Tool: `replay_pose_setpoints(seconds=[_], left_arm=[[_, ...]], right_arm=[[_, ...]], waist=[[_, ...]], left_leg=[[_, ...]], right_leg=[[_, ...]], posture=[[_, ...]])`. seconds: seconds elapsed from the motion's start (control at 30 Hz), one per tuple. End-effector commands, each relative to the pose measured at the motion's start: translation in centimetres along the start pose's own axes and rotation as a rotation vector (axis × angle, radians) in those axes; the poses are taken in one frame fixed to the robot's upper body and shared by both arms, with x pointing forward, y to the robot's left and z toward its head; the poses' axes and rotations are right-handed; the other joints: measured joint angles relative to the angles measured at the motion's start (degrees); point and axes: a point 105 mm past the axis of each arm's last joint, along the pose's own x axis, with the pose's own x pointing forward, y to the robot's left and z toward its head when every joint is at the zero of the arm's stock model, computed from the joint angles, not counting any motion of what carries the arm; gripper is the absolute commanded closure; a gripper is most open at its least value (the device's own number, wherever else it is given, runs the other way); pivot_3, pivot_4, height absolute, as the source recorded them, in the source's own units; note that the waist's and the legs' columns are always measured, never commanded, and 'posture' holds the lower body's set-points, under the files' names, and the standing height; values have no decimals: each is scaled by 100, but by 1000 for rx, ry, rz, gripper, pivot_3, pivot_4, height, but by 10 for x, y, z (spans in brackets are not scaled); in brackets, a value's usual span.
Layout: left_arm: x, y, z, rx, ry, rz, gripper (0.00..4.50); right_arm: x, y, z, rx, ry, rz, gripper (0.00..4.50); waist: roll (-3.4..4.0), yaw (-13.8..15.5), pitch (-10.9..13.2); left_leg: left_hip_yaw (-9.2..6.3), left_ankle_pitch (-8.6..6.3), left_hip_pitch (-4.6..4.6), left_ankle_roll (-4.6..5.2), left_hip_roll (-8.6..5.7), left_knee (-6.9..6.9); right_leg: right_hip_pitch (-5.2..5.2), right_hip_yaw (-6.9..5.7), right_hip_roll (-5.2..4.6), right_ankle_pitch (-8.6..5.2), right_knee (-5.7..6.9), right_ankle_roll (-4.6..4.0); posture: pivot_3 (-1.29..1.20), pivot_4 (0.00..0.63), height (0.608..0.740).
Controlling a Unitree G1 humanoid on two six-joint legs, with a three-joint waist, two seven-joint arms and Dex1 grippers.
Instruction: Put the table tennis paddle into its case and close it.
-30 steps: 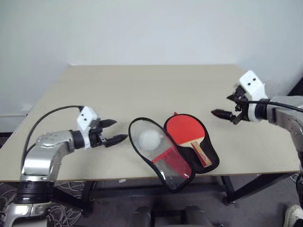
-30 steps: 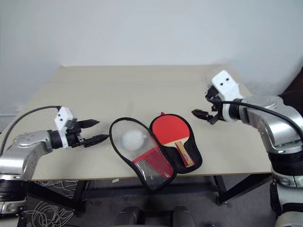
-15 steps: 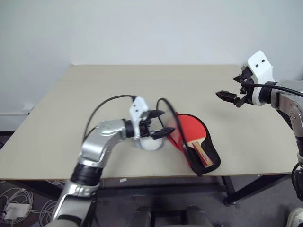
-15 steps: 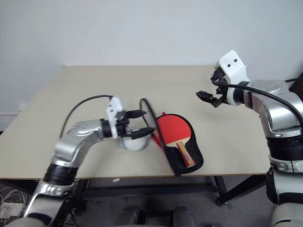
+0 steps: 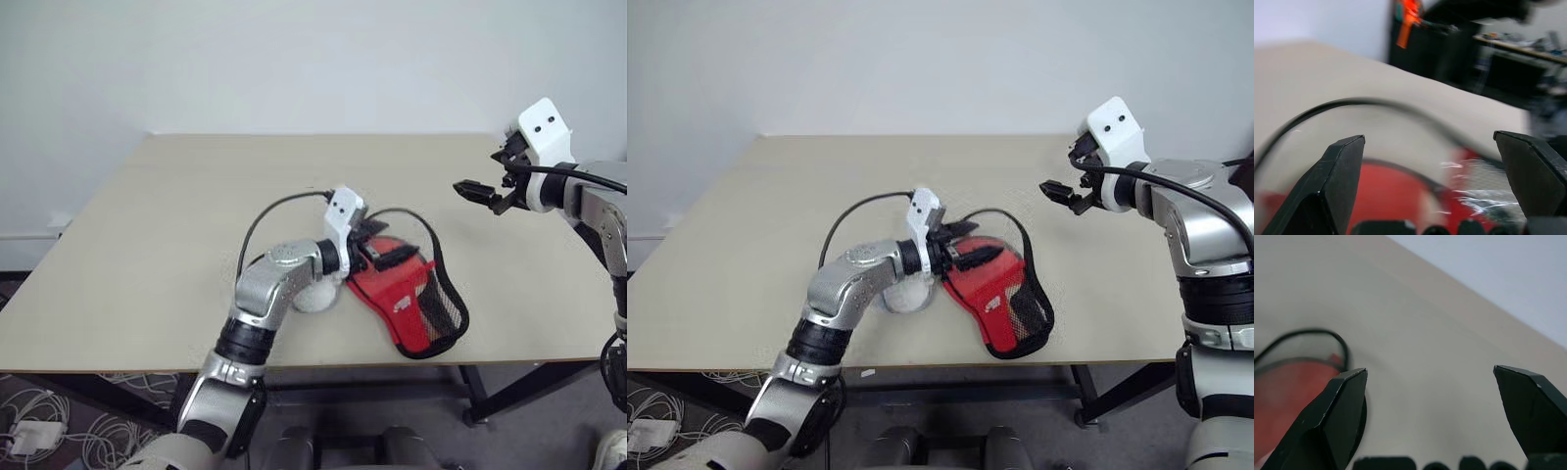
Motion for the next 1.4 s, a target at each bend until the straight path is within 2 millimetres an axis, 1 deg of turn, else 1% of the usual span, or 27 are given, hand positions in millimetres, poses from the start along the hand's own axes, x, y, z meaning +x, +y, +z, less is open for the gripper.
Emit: replay_pose_setpoints(seconds=[0.03, 0.13, 0.23, 0.27, 0.37, 0.47, 0.53, 0.63, 0.77, 0.93, 1.0, 1.17, 1.3, 1.4], left_arm=[[-1, -24, 10, -29, -9, -63, 0], [-3, -26, 9, -116, -1, -47, 0], [-3, -27, 4, -188, 27, -31, 0], [-3, -28, 1, -223, 41, -31, 0], [-5, -37, -16, -335, 131, -53, 0], [-11, -43, -26, -435, 181, -68, 0], [-16, -45, -32, -480, 217, -69, 0], [-25, -43, -42, -526, 263, -43, 0], [-35, -36, -52, -564, 290, -14, 0], [-39, -31, -63, -619, 305, 24, 0], [-39, -32, -68, -643, 310, 23, 0], [-30, -39, -77, -681, 340, 20, 0], [-23, -38, -79, -717, 345, 38, 0], [-20, -35, -84, -729, 370, 68, 0]], right_arm=[[-7, -4, 13, -15, -50, -30, 26], [-7, -3, 12, -10, -49, -29, 26], [-6, -2, 11, -6, -46, -26, 26], [-6, -2, 11, -5, -46, -23, 26], [-6, 2, 11, -3, -46, -3, 26], [-7, 6, 8, 14, -33, 30, 26], [-10, 17, 6, 8, -26, 106, 26], [-18, 32, 3, -14, -19, 224, 26], [-36, 48, -16, -79, 32, 409, 26], [-53, 55, -33, -138, 79, 561, 26], [-59, 58, -36, -171, 91, 613, 26], [-56, 61, -31, -225, 77, 624, 26], [-60, 72, -26, -275, 65, 670, 26], [-60, 73, -23, -312, 59, 670, 26]], waist=[[0, 2, 0], [1, 3, 0], [1, 2, 0], [1, 2, 0], [0, 2, 0], [0, 2, 0], [-1, 2, 1], [1, 2, 1], [-3, 9, 2], [-3, 41, 3], [-3, 44, 3], [-4, 54, 3], [-5, 56, 3], [-5, 56, 4]], left_leg=[[0, 0, 0, 0, 0, 2], [-1, 0, 1, 0, -1, 7], [-2, 0, 1, 0, -2, 8], [-2, 0, 2, 0, -2, 8], [-3, 0, 1, 0, -2, 9], [-3, 0, 1, -1, -3, 9], [-3, 0, 2, -1, -2, 9], [-4, -1, 1, -1, -4, 9], [-7, -3, 5, -4, -5, 11], [-5, -4, 7, -5, -6, 18], [-5, -7, 8, -8, -5, 18], [-6, -9, 8, -10, -5, 21], [-8, -9, 6, -11, -9, 21], [-9, -9, 6, -11, -10, 21]], right_leg=[[1, -1, 0, 0, 1, 1], [3, -2, 0, -1, 2, 2], [4, -3, 0, -4, 2, 7], [4, -3, 1, -4, 2, 7], [4, -4, 1, -3, 2, 5], [4, -4, 1, -4, 2, 7], [5, -4, 2, -4, 2, 7], [5, -5, 2, -10, 2, 17], [15, -11, 1, -14, -4, 22], [19, -10, -2, -14, -5, 23], [19, -10, -2, -15, -6, 23], [21, -10, -3, -15, -6, 23], [19, -10, -8, -15, -6, 22], [19, -10, -8, -15, -6, 23]], posture=[[0, 0, 734], [0, 0, 734], [0, 0, 734], [0, 0, 734], [0, 0, 734], [0, 0, 734], [0, 0, 734], [0, 0, 734], [0, 0, 734], [0, 0, 734], [0, 0, 734], [0, 0, 734], [0, 0, 734], [0, 0, 734]])
